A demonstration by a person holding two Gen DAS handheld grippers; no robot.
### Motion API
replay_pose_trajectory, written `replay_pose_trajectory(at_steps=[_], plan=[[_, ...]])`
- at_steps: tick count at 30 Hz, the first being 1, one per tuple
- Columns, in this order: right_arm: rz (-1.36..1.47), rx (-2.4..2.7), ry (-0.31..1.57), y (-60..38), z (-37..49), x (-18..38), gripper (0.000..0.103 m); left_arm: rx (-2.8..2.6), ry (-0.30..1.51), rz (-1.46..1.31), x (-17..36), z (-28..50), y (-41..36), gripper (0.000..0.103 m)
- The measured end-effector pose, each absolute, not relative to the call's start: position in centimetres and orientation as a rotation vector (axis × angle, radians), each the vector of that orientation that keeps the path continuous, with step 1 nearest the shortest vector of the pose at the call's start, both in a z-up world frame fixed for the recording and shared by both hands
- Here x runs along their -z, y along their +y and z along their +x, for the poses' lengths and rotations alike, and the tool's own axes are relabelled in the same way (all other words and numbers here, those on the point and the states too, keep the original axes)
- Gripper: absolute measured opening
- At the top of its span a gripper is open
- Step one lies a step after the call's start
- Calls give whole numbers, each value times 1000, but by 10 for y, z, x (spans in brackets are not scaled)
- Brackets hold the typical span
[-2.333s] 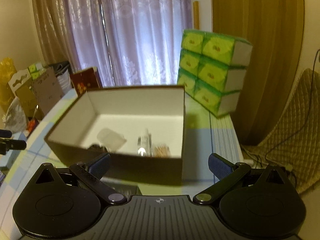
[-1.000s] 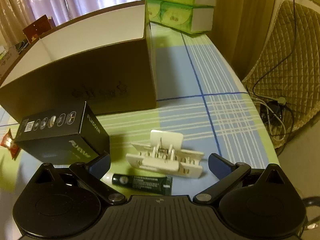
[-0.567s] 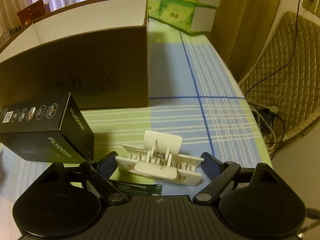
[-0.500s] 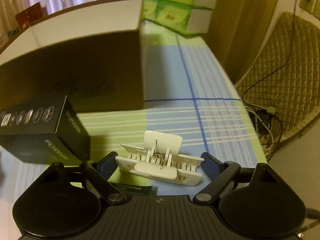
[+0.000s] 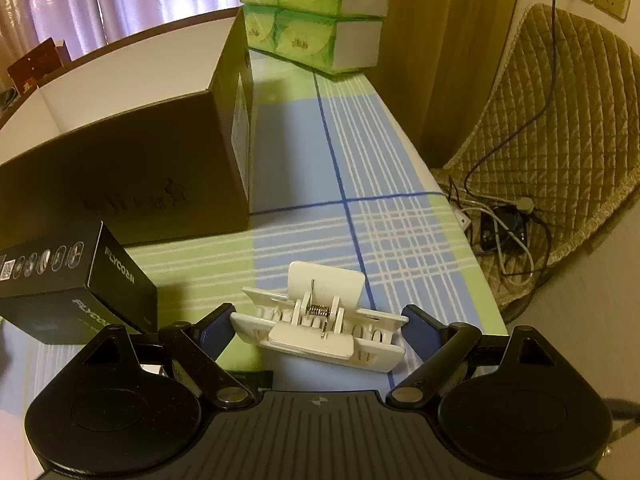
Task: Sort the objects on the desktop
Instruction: 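Grasp red candy packet with left tool while right tool grasps white plastic clip, then carry the candy packet and white clip with both tools over the box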
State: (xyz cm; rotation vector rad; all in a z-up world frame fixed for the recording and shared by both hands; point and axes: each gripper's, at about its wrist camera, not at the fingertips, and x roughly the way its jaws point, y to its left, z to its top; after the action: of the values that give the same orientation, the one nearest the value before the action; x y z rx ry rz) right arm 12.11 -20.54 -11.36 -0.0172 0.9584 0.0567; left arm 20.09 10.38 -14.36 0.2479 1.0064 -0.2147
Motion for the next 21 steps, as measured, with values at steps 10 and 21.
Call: replay_pose_trajectory(at_steps=[10, 21], plan=[[-17, -59, 962, -207, 112, 112, 86, 278, 1016, 199, 148, 199, 103, 24], [-15, -90, 943, -205, 109, 104, 86, 269, 981, 174, 124, 187, 103, 22]])
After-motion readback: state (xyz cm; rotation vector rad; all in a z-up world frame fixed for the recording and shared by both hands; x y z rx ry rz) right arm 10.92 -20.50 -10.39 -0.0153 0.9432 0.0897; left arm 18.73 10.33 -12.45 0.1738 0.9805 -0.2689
